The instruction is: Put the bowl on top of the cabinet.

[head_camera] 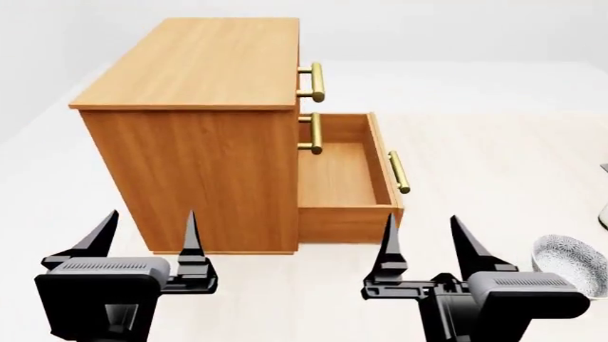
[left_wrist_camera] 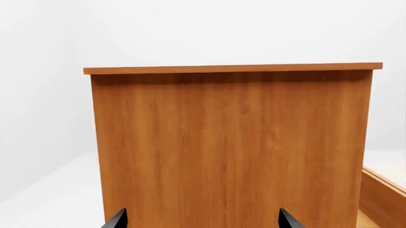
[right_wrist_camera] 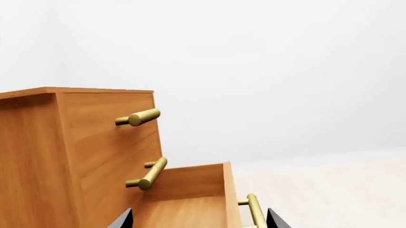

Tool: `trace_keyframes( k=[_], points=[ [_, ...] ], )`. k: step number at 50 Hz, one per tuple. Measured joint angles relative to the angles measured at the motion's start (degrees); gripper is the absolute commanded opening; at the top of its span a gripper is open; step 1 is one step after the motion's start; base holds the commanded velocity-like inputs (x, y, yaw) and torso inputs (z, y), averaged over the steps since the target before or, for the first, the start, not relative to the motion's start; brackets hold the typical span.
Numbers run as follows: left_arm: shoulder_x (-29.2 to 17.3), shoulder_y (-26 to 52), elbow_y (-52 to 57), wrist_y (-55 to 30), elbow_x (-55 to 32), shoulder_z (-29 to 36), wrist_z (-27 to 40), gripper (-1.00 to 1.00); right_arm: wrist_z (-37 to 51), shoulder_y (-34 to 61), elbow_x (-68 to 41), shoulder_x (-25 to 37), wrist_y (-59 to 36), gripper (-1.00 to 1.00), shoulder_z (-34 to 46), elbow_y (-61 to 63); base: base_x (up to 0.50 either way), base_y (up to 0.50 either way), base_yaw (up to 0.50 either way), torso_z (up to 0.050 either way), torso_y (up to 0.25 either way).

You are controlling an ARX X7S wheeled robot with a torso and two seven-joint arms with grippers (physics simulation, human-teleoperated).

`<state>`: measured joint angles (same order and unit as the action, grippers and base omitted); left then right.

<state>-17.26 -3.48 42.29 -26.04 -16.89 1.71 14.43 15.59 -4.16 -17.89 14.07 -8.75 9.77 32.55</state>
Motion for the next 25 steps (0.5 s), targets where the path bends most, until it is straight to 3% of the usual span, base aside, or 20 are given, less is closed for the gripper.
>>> trace_keyframes(
  k=[10, 25],
  points=[
    [-0.24, -0.15, 0.14, 0.11, -0.25, 0.18, 0.28, 1.00, 0.65, 0.03, -0.23, 0.52, 0.19, 1.00, 0.18, 0.36, 0.03, 0.00, 0.00, 0.000, 0.000],
    [-0.59, -0.15, 0.41, 0.37, -0.83, 0.07, 0.70, 1.00, 1.33, -0.07, -1.71, 0.95, 0.64, 1.00, -0.06, 0.30, 0.46, 0.00, 0.00, 0.000, 0.000]
  ],
)
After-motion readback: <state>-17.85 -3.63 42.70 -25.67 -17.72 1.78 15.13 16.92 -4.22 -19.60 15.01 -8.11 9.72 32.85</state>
